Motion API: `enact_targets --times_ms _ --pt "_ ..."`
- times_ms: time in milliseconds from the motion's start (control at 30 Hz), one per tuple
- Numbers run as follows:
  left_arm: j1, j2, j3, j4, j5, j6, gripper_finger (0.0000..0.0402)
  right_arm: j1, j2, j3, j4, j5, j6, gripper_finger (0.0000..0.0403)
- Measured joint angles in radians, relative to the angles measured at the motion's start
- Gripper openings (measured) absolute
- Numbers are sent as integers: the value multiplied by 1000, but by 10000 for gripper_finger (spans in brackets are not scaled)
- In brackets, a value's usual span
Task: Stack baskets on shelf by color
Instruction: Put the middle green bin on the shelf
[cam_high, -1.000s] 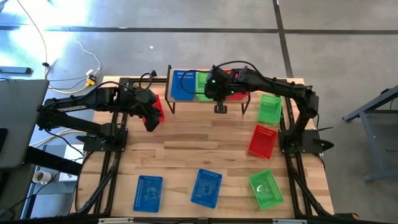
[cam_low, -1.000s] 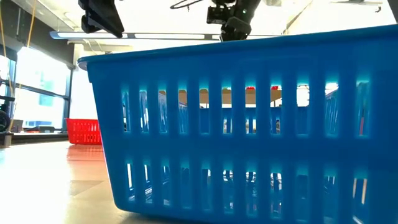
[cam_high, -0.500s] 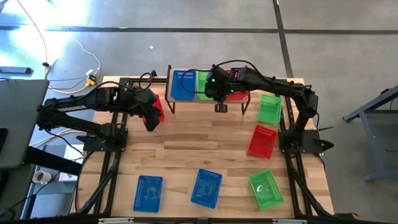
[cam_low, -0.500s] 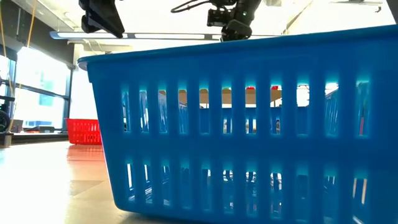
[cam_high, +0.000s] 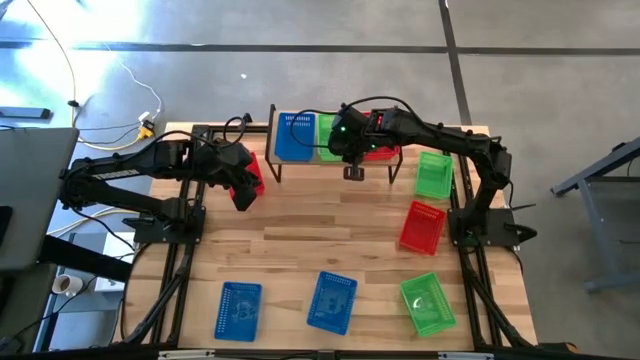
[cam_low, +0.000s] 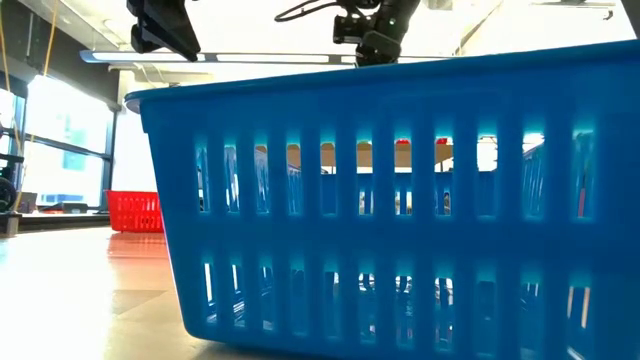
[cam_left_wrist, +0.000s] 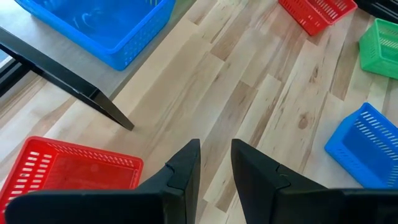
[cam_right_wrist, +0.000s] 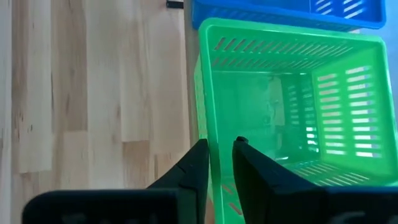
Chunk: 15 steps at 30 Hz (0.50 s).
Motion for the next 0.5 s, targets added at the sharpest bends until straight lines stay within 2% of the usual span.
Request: enact_targets --times_ms 500 --pt "0 0 0 0 0 0 83 1 0 0 -1 0 64 61"
